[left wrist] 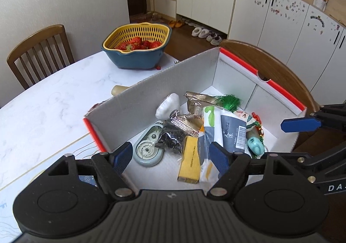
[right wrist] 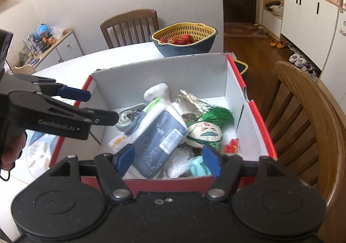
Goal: Organize objects
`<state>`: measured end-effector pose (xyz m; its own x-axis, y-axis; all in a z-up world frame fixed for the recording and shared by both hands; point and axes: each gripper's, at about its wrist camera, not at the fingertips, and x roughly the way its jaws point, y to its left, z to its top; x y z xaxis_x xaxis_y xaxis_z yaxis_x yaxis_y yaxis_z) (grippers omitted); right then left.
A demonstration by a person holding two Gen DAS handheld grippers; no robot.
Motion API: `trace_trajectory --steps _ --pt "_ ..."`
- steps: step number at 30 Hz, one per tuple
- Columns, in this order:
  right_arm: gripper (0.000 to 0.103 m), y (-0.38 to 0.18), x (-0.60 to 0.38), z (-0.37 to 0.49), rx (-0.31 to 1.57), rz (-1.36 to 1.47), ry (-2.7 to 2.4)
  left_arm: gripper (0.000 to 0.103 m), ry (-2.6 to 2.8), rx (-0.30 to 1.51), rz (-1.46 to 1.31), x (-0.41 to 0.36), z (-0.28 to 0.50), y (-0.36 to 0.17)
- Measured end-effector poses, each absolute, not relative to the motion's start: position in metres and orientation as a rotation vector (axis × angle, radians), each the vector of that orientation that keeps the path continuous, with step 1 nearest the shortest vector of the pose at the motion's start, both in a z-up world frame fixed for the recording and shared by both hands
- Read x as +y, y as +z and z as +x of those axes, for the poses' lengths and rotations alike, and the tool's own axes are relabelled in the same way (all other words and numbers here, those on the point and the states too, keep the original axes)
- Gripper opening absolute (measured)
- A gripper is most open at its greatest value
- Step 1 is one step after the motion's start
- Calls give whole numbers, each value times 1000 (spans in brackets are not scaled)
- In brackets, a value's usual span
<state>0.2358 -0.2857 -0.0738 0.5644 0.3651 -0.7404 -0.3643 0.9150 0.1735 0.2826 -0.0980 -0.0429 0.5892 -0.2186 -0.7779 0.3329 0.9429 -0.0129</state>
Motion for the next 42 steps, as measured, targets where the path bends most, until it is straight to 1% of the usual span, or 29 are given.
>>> trace_trajectory --steps 16,18,24,26,30,31,32,33,36,42 --pt "75 -44 -251 192 797 43 387 78 -376 791 81 -50 225 -7" --pt "76 -42 -247 186 792 50 380 83 -380 785 76 -45 218 -5" --pt "83 -35 -235 167 760 57 356 84 -397 766 60 -30 201 -1" --pt "87 -33 -232 161 747 61 346 90 -406 763 57 -26 197 -1" --pt "94 -28 -225 147 718 68 324 94 -416 750 41 -16 189 -1" --pt "96 -27 -224 144 710 70 319 97 -415 745 35 -14 188 -1" --pt "97 -26 -222 141 704 73 314 101 -416 740 29 -11 186 -1" --pt "99 -25 -221 138 697 75 309 103 -418 736 23 -9 185 -1" --pt "102 -22 -217 128 681 77 292 103 -413 717 11 -2 180 0" --pt "102 -20 -209 114 655 114 226 103 -401 687 38 4 173 1"
